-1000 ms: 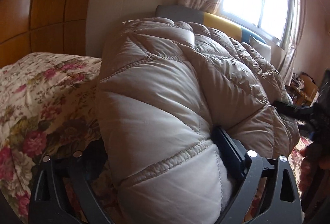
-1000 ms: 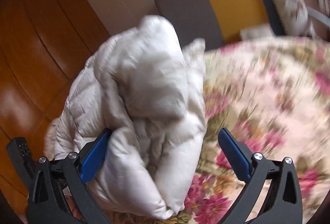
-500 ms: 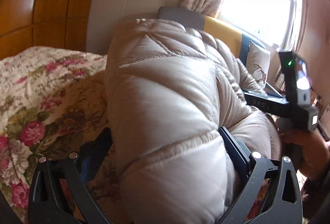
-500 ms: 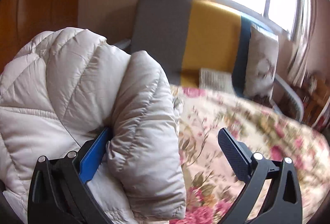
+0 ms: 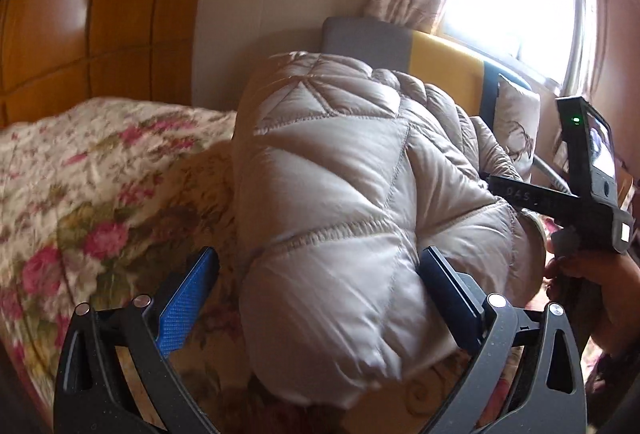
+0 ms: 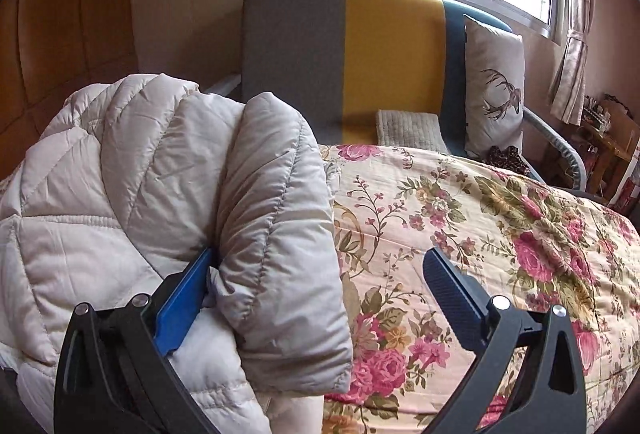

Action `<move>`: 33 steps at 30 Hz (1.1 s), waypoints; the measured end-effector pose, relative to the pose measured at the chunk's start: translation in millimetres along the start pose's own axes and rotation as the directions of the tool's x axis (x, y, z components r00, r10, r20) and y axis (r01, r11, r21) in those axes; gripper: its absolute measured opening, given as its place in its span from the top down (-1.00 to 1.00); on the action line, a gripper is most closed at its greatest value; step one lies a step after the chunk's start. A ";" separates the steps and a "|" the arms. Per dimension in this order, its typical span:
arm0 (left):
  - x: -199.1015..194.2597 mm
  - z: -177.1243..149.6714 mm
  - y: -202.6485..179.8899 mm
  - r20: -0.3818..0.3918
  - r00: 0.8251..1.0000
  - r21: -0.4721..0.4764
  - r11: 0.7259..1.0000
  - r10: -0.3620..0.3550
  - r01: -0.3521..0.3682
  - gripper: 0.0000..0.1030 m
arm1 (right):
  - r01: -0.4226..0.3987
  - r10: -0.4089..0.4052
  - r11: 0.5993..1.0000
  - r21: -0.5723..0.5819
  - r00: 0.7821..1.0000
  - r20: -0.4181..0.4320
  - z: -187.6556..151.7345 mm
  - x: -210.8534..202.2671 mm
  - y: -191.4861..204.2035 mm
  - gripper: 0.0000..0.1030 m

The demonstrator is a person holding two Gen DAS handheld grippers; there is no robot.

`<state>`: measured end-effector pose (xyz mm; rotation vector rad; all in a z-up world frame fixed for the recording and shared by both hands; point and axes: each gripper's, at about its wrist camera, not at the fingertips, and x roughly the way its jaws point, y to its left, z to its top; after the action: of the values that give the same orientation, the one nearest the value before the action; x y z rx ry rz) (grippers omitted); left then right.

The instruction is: Fold large clothes

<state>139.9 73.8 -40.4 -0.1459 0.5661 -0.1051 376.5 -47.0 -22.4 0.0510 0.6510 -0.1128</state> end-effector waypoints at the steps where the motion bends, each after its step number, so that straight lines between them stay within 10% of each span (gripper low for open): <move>1: -2.8 -1.4 1.1 -0.007 1.000 -0.015 1.000 0.002 -0.002 -0.93 | -0.014 0.014 1.000 0.014 1.000 0.001 -0.5 -8.5 -0.7 -0.97; 33: -76.8 -48.0 -7.9 -0.054 0.965 0.068 0.965 0.258 -0.255 -0.93 | -0.053 0.058 0.993 -0.110 0.997 0.042 -138.3 -155.2 12.2 -0.97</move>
<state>49.0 71.5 -38.7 -0.0089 0.6394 0.1257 172.2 -9.7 -37.9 -0.0384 0.6093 -0.0247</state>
